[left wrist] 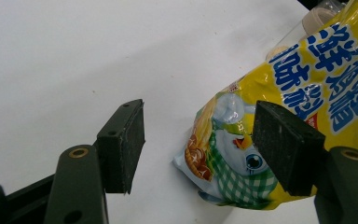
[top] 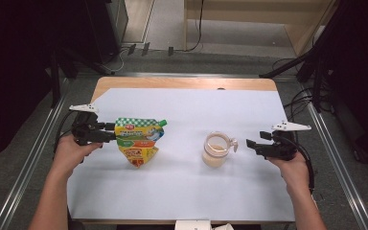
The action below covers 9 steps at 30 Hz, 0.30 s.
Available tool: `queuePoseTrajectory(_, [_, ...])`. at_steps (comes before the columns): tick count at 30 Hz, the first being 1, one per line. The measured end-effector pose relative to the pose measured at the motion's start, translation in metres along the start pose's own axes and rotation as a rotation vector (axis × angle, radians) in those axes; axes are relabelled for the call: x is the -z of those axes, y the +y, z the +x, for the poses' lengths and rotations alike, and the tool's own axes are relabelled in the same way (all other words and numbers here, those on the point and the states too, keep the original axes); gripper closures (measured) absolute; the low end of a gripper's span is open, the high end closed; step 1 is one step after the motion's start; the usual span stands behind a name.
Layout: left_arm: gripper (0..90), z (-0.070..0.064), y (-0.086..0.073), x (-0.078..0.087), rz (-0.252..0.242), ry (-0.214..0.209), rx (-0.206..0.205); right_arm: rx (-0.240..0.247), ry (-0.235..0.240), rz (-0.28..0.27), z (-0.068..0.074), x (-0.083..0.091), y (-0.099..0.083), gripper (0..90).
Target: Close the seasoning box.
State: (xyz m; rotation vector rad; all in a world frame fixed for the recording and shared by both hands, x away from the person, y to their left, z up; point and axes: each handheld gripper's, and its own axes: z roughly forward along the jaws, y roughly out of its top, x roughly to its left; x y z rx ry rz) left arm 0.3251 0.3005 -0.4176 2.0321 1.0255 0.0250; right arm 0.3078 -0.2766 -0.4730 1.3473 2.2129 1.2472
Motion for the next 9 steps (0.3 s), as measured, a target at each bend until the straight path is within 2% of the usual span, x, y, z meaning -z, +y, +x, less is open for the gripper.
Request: queuePoseTrajectory(9, [34.9,0.0,-0.0004,-0.0017,0.008,0.003,0.0,0.016,-0.012,0.008,0.0012,-0.0016,-0.0008,29.2])
